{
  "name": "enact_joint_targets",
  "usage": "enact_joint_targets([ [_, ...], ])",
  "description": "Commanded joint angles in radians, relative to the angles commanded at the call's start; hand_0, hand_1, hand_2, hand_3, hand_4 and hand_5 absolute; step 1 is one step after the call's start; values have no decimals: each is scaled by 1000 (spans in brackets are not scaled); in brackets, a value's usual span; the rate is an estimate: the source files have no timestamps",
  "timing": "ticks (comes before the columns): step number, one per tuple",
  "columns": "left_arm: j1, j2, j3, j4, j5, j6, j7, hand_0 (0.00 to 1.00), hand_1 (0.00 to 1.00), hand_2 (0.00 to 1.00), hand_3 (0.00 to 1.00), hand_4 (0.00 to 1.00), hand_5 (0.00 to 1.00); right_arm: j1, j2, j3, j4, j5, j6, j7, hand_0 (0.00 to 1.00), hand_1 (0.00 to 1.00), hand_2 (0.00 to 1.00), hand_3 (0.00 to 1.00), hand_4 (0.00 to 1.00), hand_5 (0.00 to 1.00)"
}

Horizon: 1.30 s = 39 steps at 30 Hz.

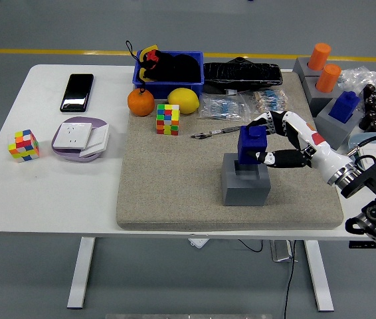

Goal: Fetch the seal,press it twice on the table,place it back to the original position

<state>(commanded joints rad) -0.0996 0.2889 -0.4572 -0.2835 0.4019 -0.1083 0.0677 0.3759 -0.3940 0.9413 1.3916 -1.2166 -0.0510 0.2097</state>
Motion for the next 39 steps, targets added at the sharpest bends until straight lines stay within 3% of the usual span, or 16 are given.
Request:
enact_joint_targets([
  [12,-2,3,7,0,-1,-1,0,794,746,738,773,793,479,25,-2,59,-132,21,-17,20,576,467,464,446,748,2],
  [26,4,-1,10,-2,1,-2,-1,794,747,737,773,793,482,9,53,-10,-338,102,-56,110,577,460,456,437,741,2],
  [39,4,-6,12,-1,0,-4,-1,794,747,737,773,794,482,2,83,-62,-448,135,-80,158,577,457,452,432,738,2],
])
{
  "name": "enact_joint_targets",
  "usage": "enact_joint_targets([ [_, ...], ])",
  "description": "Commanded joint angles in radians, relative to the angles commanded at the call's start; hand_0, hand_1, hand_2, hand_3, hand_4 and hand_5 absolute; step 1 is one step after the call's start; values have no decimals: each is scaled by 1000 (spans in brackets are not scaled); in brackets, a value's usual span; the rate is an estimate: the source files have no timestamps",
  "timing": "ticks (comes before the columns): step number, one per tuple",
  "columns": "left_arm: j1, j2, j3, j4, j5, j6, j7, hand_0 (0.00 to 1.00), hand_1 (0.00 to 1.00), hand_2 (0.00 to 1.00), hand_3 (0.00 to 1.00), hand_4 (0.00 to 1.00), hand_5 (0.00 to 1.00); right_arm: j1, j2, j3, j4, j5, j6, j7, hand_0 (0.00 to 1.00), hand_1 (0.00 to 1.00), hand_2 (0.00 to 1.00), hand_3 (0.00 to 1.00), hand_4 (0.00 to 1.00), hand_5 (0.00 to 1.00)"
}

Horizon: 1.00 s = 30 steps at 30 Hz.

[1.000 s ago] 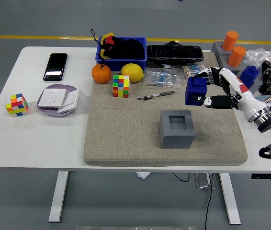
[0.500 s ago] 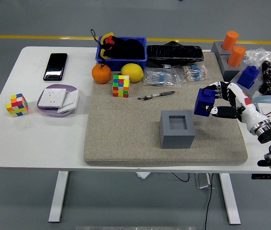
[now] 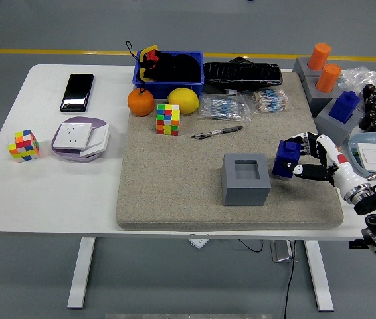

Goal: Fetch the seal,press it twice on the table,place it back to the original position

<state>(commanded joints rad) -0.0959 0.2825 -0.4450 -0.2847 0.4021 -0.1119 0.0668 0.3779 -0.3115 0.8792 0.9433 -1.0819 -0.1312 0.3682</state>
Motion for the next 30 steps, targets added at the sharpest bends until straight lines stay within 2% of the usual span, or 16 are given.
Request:
enact_joint_targets([
  [7,0,-1,1,1,-1,0,0,794,747,737,772,793,482,0,8,-32,-37,13,-5,7,578,455,449,430,737,2],
  [10,0,-1,-3,0,1,0,0,794,747,737,772,794,482,-7,3,-30,-15,25,-8,6,577,454,449,428,735,2],
  [20,-3,0,-4,1,1,0,0,794,747,737,772,794,482,1,-33,58,215,-19,-13,-11,577,454,448,427,735,2],
  [26,-1,-1,-2,2,-2,-1,1,794,747,737,772,794,482,-19,-54,75,360,-38,-9,-31,577,453,447,425,734,2],
  [30,0,-1,0,3,-3,-1,1,794,747,737,773,794,482,-33,-59,70,418,-47,-3,-43,575,452,446,423,734,2],
])
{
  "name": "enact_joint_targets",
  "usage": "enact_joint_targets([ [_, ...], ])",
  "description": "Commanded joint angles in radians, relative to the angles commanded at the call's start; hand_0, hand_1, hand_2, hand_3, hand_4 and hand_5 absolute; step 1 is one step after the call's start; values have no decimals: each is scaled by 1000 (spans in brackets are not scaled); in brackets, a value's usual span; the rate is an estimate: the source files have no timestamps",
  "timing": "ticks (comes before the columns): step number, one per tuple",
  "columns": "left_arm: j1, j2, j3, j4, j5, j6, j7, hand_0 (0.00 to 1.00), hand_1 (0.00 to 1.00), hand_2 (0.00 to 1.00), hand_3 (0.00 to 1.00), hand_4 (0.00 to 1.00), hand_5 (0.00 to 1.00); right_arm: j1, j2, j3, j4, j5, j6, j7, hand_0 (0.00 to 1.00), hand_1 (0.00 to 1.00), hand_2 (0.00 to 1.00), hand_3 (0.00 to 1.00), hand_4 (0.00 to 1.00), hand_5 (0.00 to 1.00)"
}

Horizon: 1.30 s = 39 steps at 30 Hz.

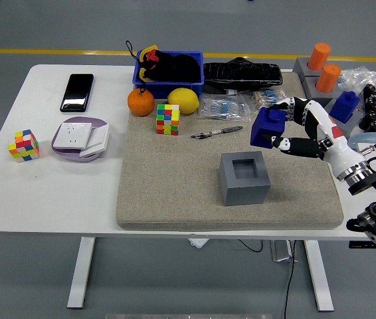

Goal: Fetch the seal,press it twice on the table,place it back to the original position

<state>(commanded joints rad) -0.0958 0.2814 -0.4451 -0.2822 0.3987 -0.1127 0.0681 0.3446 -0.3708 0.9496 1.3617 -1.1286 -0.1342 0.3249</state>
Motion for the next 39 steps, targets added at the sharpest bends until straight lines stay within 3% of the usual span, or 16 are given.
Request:
enact_joint_targets([
  [5,-2,0,-4,-1,3,1,-1,794,747,737,772,794,482,-12,-2,-15,24,-4,11,-16,574,451,446,421,734,2],
  [21,-3,0,0,0,0,0,-1,794,747,737,773,794,483,-4,-5,-82,14,10,53,-39,574,451,445,423,735,2],
  [39,-3,0,-3,-2,2,-2,-3,793,747,737,774,795,483,70,-10,-156,-74,64,91,-41,573,448,443,423,740,2],
])
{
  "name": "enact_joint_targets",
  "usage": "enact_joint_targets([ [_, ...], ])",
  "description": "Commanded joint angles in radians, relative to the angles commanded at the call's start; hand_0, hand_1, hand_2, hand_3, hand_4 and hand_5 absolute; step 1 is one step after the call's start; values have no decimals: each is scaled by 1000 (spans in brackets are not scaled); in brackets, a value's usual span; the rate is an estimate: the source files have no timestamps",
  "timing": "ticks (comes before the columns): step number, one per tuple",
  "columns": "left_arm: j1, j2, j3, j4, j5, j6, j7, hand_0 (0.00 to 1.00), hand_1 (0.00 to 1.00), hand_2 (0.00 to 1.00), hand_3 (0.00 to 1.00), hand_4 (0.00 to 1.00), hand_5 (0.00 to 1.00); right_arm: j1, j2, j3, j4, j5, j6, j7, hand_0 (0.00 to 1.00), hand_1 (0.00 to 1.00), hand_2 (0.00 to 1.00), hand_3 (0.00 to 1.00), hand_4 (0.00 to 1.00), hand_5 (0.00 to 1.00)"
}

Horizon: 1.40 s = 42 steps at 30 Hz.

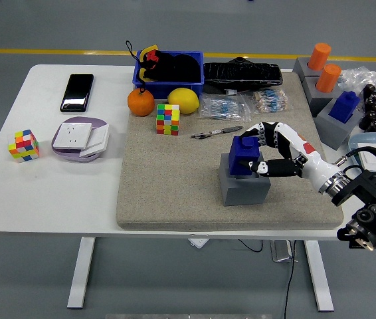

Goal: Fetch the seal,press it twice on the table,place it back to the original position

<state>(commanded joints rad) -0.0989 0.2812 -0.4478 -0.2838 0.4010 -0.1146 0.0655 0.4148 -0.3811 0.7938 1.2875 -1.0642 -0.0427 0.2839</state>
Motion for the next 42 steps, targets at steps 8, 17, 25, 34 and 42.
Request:
enact_joint_targets([
  [8,-1,0,6,1,-3,-2,1,793,747,737,773,796,483,21,-6,-16,-37,14,10,10,572,446,441,424,743,2],
  [17,-4,1,2,0,-1,-4,-1,793,747,736,773,796,484,39,-31,-35,-33,63,107,-12,571,444,439,422,745,2],
  [25,-6,1,6,0,-2,-6,0,792,747,737,773,796,483,54,-43,-63,-30,74,116,-10,572,446,438,423,748,2],
  [34,-17,5,14,-2,-3,-7,-2,794,747,737,774,796,484,104,-58,-95,-28,84,131,-6,572,446,438,422,751,2],
  [42,-19,5,21,-2,-6,-8,-1,793,747,737,773,797,484,134,-59,-116,-51,91,130,0,572,447,438,422,752,2],
])
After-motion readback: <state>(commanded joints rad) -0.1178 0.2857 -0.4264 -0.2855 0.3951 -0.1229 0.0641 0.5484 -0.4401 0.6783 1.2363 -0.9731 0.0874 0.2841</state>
